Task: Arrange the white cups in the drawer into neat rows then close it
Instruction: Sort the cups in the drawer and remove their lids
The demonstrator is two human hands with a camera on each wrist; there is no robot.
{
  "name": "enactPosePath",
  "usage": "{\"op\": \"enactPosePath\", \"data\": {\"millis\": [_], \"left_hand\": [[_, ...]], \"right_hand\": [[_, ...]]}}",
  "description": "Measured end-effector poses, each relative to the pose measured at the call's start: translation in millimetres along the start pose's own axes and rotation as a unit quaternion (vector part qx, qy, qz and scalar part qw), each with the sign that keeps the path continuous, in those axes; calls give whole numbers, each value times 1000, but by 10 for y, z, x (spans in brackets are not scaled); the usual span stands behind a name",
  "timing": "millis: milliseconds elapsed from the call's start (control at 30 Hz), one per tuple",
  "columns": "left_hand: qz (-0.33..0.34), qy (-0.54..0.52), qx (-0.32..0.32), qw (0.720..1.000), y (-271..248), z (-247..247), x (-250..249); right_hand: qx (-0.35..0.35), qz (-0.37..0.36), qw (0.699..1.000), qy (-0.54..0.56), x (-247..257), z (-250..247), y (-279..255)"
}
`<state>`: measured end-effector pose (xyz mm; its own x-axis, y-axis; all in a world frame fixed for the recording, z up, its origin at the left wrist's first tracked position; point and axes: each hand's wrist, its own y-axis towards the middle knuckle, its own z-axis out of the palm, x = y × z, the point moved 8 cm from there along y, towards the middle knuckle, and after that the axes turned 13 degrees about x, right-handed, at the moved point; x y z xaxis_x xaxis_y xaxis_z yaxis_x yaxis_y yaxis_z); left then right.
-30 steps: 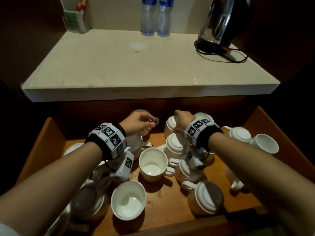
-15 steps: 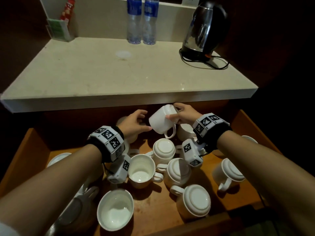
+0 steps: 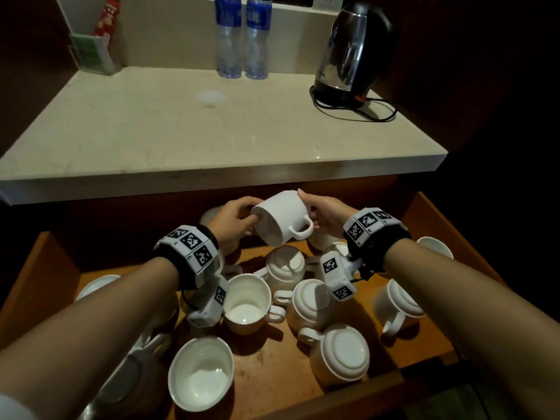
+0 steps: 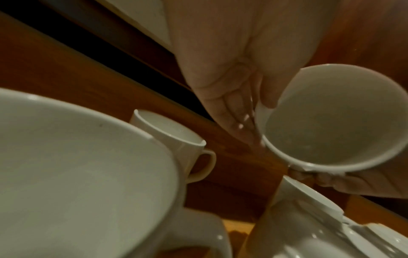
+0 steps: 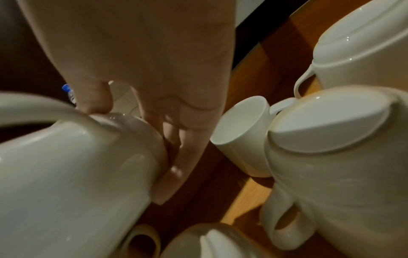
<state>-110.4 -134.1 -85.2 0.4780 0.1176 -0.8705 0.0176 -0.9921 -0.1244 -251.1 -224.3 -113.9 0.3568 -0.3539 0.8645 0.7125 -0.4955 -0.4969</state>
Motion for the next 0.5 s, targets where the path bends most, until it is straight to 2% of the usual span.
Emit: {"op": "enactPosePath", "data": {"millis": [133, 200, 267, 333, 433, 500], "left_hand": [[7, 117, -34, 992, 0, -82, -55], [-1, 154, -33, 987, 12, -76, -66], [-16, 195, -37, 980, 31, -77, -71], [-36, 213, -44, 975, 55, -101, -47], [-56, 208, -52, 975, 58, -152, -7], [-63, 215, -52, 973, 64, -159, 8]], "right_hand": [[0, 35, 999, -3, -108, 19, 2], [-9, 64, 995, -71, -100, 32, -8], [-24, 78, 977, -197, -11, 26, -11], [-31, 58, 953, -294, 107, 46, -24], [-22, 14, 934, -356, 184, 88, -41], [-57, -19, 908, -414, 268, 45, -65]]}}
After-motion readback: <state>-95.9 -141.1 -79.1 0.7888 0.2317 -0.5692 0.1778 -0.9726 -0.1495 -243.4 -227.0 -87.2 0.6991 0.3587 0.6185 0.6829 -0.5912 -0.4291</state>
